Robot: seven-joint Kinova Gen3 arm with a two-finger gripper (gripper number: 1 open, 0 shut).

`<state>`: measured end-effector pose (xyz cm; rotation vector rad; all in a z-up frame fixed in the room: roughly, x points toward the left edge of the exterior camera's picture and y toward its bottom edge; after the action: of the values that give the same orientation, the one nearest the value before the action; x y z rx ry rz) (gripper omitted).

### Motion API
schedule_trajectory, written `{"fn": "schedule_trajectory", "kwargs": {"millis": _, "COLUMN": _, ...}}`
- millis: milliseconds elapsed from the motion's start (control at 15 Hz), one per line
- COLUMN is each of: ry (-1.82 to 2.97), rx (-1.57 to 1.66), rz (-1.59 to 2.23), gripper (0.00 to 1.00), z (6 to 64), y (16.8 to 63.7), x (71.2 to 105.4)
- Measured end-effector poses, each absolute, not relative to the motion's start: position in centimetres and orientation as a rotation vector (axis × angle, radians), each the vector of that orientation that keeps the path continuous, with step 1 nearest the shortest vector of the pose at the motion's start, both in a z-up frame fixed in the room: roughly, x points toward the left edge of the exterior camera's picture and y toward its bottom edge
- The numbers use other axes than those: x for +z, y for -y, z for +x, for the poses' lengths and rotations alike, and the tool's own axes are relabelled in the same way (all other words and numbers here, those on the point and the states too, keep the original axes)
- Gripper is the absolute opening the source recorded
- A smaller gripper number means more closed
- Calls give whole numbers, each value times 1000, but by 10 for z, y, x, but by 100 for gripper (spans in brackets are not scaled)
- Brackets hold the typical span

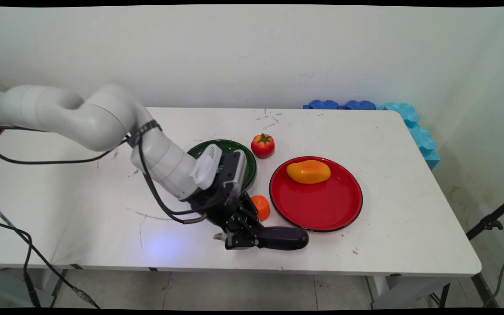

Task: Place the picked object on the table

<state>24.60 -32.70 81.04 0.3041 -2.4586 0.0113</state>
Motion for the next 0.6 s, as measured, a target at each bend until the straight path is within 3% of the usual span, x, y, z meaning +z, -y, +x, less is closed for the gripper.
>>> {"fn": "schedule_trajectory", "kwargs": {"millis": 600, "ry": 2455, "rx": 15, "rz": 318, "gripper": 0, "z": 239, "y": 330, "x": 785}}
